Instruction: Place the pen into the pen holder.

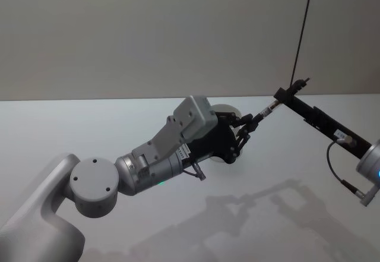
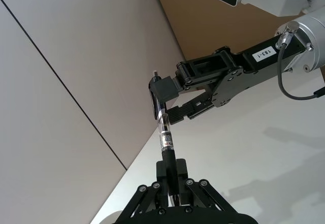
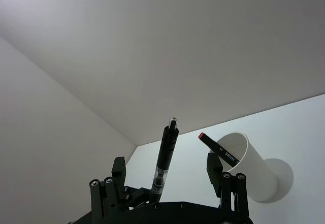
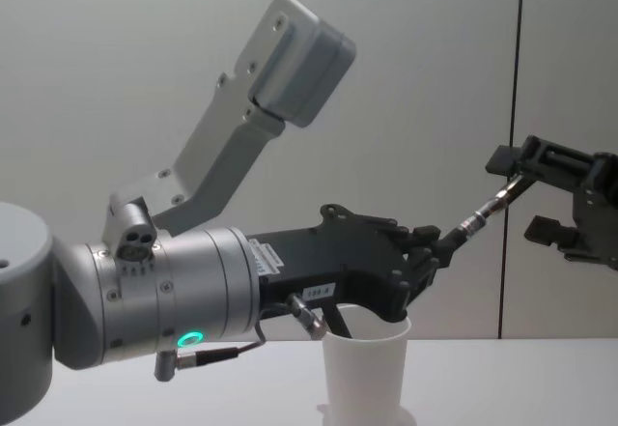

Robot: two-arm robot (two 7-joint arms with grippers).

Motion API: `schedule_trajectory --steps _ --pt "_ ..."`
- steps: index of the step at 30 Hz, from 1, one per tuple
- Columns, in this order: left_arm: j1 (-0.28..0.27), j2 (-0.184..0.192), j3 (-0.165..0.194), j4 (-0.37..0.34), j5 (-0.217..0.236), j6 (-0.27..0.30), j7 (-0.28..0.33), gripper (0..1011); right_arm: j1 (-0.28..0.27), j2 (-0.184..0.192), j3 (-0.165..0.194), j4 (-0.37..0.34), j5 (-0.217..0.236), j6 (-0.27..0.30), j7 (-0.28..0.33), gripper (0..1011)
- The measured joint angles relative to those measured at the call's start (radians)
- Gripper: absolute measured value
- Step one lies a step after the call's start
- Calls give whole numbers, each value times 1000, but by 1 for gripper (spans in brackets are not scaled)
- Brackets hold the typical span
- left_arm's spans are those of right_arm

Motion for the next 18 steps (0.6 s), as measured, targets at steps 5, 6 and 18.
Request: schedule_trajectory --steps 5,6,18 --pt "0 0 0 0 0 0 0 122 3 1 -5 4 4 -6 -1 1002" --pt "0 0 0 0 0 0 0 122 3 2 -6 5 4 -7 -1 1002" --pt "0 0 0 0 0 0 0 122 12 4 -20 17 18 -18 -11 839"
